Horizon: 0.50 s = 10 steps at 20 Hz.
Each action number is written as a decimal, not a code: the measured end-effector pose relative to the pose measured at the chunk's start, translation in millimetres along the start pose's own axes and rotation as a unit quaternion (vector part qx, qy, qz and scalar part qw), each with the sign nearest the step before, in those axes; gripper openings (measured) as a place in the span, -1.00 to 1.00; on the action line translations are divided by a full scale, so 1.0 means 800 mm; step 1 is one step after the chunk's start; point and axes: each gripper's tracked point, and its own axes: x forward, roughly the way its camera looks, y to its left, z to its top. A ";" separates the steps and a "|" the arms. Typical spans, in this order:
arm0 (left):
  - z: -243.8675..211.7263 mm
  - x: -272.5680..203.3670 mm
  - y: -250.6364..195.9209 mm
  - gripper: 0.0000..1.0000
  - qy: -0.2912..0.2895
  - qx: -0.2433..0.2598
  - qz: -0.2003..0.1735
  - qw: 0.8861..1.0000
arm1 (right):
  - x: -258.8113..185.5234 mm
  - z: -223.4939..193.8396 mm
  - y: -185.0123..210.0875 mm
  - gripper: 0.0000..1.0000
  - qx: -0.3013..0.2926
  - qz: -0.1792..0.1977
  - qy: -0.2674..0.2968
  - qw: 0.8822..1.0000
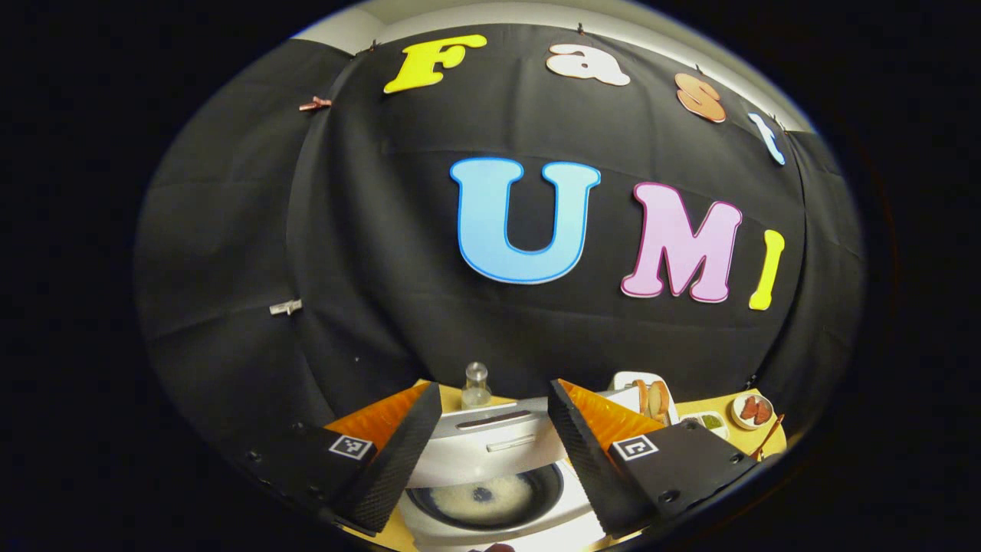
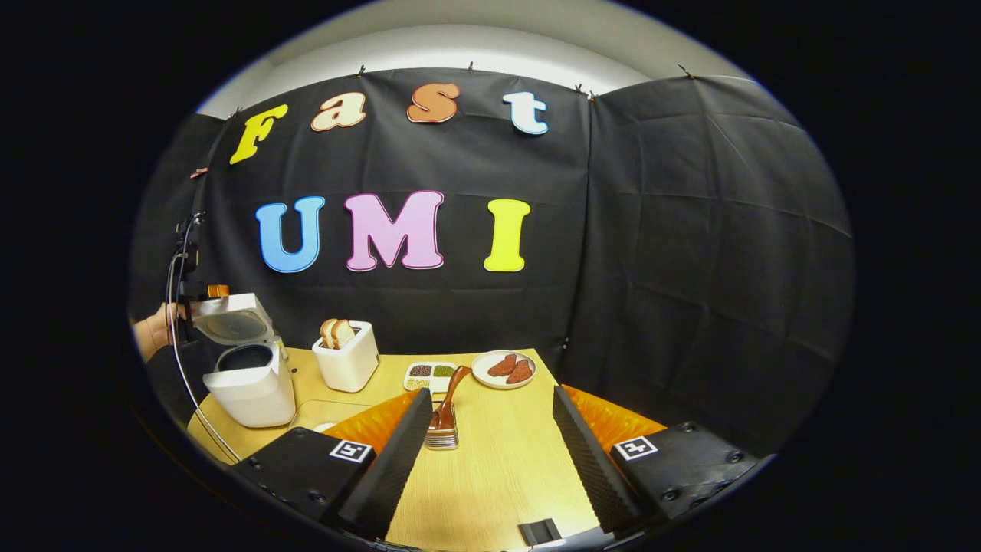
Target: Close the left gripper, press the button to open the rice cooker; take a wooden spoon from the chopstick holder with the right hand, scoop a spoonful of rice and pour it into the rice cooker, then put the wooden spoon back into the chopstick holder.
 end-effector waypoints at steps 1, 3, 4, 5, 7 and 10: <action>-0.011 -0.002 -0.003 0.96 0.011 -0.006 -0.001 1.000 | -0.006 0.000 -0.003 0.97 0.004 -0.001 -0.001 1.000; -0.031 -0.004 -0.008 0.94 0.025 -0.017 0.003 1.000 | -0.014 -0.003 -0.009 0.97 0.006 0.000 -0.002 1.000; -0.040 -0.005 -0.010 0.95 0.031 -0.018 0.008 0.999 | -0.018 -0.003 -0.011 0.96 0.006 0.002 -0.002 1.000; -0.049 -0.005 -0.011 0.95 0.037 -0.018 0.014 0.999 | -0.020 -0.004 -0.014 0.96 0.007 0.002 0.000 1.000; -0.067 -0.007 -0.016 0.95 0.049 -0.020 0.024 0.998 | -0.022 -0.003 -0.020 0.96 0.011 0.002 -0.001 1.000; -0.091 -0.010 -0.020 0.95 0.058 -0.016 0.041 0.997 | -0.022 -0.007 -0.016 0.96 0.021 0.011 0.005 1.000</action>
